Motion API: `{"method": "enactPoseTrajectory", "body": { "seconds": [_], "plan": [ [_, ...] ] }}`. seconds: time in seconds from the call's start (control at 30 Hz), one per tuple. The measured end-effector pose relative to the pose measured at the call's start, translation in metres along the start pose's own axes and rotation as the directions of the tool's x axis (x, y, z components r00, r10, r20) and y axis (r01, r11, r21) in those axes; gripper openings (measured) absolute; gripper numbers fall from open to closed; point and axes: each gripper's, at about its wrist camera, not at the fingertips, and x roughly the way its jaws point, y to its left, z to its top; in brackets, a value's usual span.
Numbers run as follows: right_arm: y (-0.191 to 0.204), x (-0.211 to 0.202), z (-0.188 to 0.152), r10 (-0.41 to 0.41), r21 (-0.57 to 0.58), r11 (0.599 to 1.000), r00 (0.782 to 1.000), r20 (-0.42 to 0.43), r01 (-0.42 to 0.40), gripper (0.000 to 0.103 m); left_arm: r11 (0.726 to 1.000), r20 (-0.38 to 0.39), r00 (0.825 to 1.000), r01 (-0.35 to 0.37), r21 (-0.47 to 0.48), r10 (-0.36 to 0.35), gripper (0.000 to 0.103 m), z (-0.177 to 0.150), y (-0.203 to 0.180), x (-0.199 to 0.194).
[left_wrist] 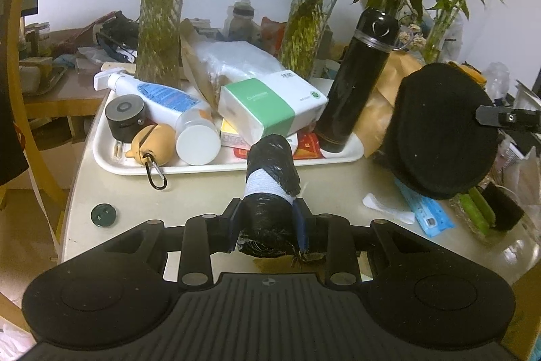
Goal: Organize soft objects
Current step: 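Grasp the black fabric loop item with the right tool while the left tool lifts the roll, then carry the black loop item toward the box with the right tool while the left tool holds the roll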
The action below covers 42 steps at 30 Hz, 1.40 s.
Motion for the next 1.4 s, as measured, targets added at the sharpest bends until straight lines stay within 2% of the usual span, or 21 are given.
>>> {"method": "enactPoseTrajectory", "body": {
  "seconds": [0.07, 0.13, 0.23, 0.3, 0.37, 0.43, 0.47, 0.57, 0.6, 0.67, 0.7, 0.8, 0.87, 0.9, 1.07, 1.4],
  "plan": [
    [0.018, -0.003, -0.001, -0.067, -0.114, 0.991, 0.998, 0.003, 0.067, 0.01, 1.0, 0.003, 1.0, -0.007, 0.007, 0.007, 0.031, 0.0, -0.001, -0.002],
    [0.036, -0.006, -0.004, -0.124, -0.229, 0.966, 0.992, 0.015, 0.124, 0.01, 1.0, 0.012, 1.0, -0.013, 0.014, 0.012, 0.031, 0.002, -0.002, -0.007],
    [0.065, -0.01, -0.014, -0.2, -0.419, 0.885, 0.979, 0.047, 0.201, 0.01, 0.999, 0.035, 0.999, -0.027, 0.027, 0.026, 0.031, 0.006, -0.006, -0.017],
    [0.085, -0.013, -0.026, -0.234, -0.533, 0.812, 0.969, 0.075, 0.237, 0.01, 0.998, 0.053, 0.998, -0.035, 0.045, 0.033, 0.031, 0.008, -0.01, -0.025],
    [0.098, -0.015, -0.033, -0.246, -0.586, 0.77, 0.965, 0.093, 0.252, 0.01, 0.998, 0.063, 0.997, -0.038, 0.053, 0.035, 0.031, 0.009, -0.013, -0.03],
    [0.11, -0.018, -0.043, -0.269, -0.664, 0.689, 0.953, 0.137, 0.29, 0.009, 0.998, 0.069, 0.997, -0.039, 0.055, 0.035, 0.031, 0.01, -0.015, -0.035],
    [0.115, -0.02, -0.047, -0.27, -0.685, 0.666, 0.951, 0.148, 0.296, 0.009, 0.998, 0.07, 0.997, -0.039, 0.055, 0.035, 0.031, 0.01, -0.017, -0.037],
    [0.122, -0.026, -0.052, -0.276, -0.71, 0.63, 0.945, 0.175, 0.315, 0.009, 0.997, 0.072, 0.997, -0.042, 0.064, 0.038, 0.031, 0.011, -0.022, -0.045],
    [0.122, -0.029, -0.052, -0.272, -0.7, 0.642, 0.947, 0.174, 0.313, 0.009, 0.996, 0.072, 0.997, -0.045, 0.071, 0.04, 0.031, 0.011, -0.024, -0.047],
    [0.121, -0.034, -0.046, -0.259, -0.659, 0.69, 0.952, 0.162, 0.3, 0.009, 0.996, 0.075, 0.996, -0.043, 0.083, 0.037, 0.031, 0.012, -0.029, -0.055],
    [0.118, -0.038, -0.042, -0.249, -0.622, 0.728, 0.957, 0.151, 0.288, 0.009, 0.996, 0.077, 0.996, -0.041, 0.084, 0.034, 0.031, 0.013, -0.03, -0.059],
    [0.101, -0.056, -0.026, -0.175, -0.435, 0.876, 0.978, 0.111, 0.206, 0.009, 0.996, 0.082, 0.996, -0.034, 0.086, 0.027, 0.031, 0.016, -0.036, -0.073],
    [0.09, -0.068, -0.017, -0.124, -0.322, 0.934, 0.986, 0.109, 0.153, 0.01, 0.995, 0.087, 0.996, -0.033, 0.097, 0.025, 0.031, 0.018, -0.041, -0.084],
    [0.087, -0.072, -0.015, -0.107, -0.286, 0.949, 0.988, 0.11, 0.135, 0.009, 0.994, 0.088, 0.996, -0.033, 0.103, 0.024, 0.031, 0.018, -0.044, -0.089],
    [0.09, -0.094, -0.014, -0.079, -0.212, 0.972, 0.991, 0.106, 0.1, 0.009, 0.99, 0.088, 0.996, -0.029, 0.137, 0.017, 0.031, 0.018, -0.059, -0.117],
    [0.124, -0.141, -0.016, -0.13, -0.231, 0.962, 0.989, 0.07, 0.143, 0.01, 0.977, 0.108, 0.994, -0.027, 0.211, 0.005, 0.031, 0.006, -0.093, -0.173]
  ]
}}
